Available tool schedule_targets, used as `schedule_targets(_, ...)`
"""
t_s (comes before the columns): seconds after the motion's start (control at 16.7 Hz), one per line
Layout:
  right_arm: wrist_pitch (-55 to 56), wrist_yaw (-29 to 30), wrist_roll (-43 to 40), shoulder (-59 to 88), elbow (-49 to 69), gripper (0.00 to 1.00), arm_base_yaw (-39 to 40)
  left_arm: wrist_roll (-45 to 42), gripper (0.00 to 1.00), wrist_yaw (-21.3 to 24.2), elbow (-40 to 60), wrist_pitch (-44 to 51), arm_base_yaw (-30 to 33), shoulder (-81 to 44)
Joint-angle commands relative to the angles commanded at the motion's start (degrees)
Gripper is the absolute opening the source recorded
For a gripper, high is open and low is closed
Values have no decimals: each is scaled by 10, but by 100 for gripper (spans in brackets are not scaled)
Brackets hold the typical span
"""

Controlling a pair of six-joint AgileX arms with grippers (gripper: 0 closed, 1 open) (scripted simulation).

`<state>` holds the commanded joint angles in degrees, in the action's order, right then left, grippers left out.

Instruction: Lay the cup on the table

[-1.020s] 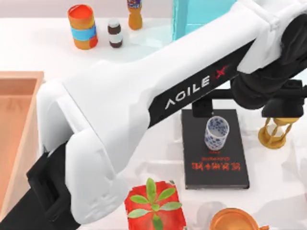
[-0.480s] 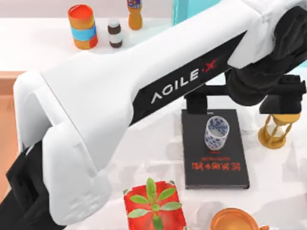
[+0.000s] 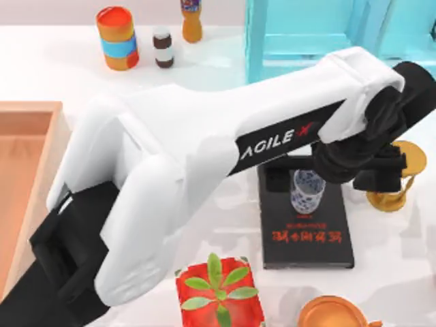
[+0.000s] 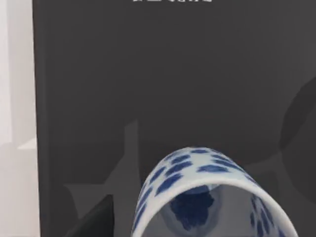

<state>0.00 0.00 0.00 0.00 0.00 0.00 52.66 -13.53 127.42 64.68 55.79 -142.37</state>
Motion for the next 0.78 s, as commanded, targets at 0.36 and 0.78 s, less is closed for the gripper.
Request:
schedule_targets(0.36,0,0,0,0,0,100,0,0,92,0,-2,-8,1,-7)
schedule_targets(0.78,0,0,0,0,0,100,0,0,40,0,-2,-8,1,-7)
